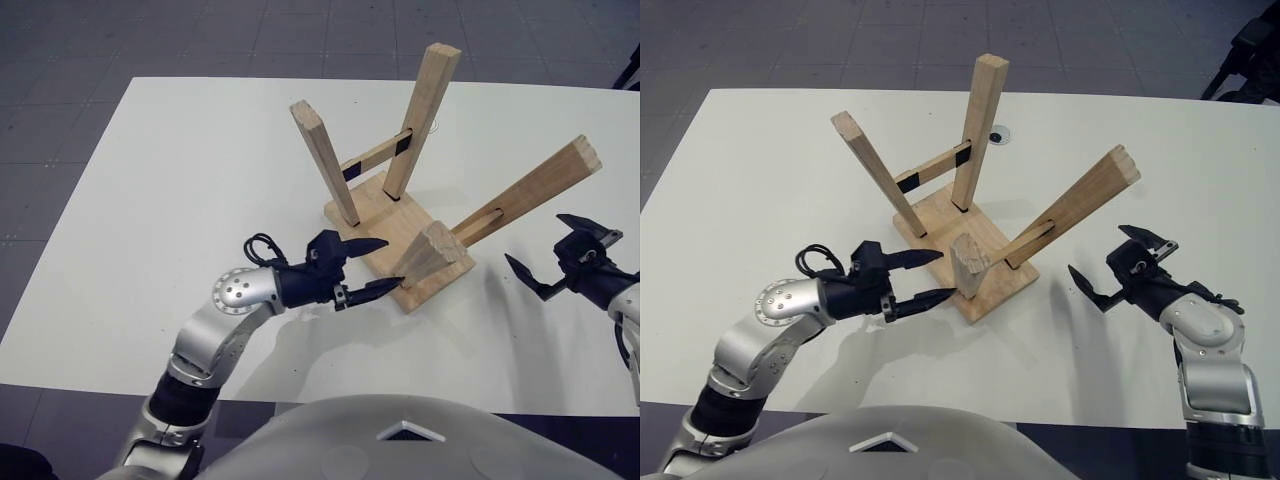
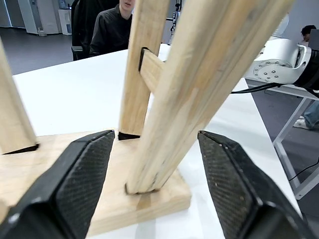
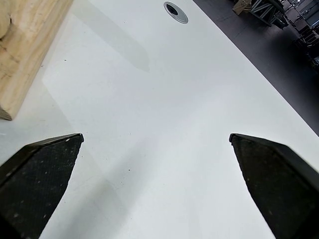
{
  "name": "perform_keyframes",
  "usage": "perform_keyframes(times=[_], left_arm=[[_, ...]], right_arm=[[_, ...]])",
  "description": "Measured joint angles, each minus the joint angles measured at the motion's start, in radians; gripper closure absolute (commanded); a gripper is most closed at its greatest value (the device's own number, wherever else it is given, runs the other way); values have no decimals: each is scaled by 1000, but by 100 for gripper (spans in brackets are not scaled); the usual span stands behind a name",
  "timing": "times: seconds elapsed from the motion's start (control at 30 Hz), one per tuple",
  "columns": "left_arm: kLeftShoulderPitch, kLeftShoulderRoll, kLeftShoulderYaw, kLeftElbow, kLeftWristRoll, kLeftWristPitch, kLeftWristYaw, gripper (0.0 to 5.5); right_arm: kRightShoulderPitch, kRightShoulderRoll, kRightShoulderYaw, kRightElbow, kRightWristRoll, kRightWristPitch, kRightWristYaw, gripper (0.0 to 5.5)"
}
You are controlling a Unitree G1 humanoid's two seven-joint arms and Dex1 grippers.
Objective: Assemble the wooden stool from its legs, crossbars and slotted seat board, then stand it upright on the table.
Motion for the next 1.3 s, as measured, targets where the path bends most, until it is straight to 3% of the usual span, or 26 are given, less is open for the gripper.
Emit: perform_keyframes(times=[0.23,0.33,0.47,0.6,0.77,0.97,1.1,1.3], left_arm=[[19,87,92,-24,-130,13,-107,240],[29,185,127,15,-121,-45,-232,240],[-90,294,155,348,44,-167,-309,240],[-291,316,112,680,200,-289,-367,240],[-559,200,65,1075,342,-386,-322,240],[-772,-5,34,1491,509,-576,-38,240],[-816,-76,14,1631,601,-647,131,240],[-833,-122,6,1694,636,-718,153,240]], right_arm=[[-9,-6,0,12,-5,-2,8,4],[-6,-11,0,8,-5,-6,13,4],[46,-9,-2,-57,15,3,34,4],[146,-4,1,-178,61,37,83,4],[208,-32,-15,-333,123,94,147,4],[226,-44,-5,-398,111,112,151,4],[223,-44,15,-421,82,113,143,4],[199,-55,43,-423,17,114,128,4]])
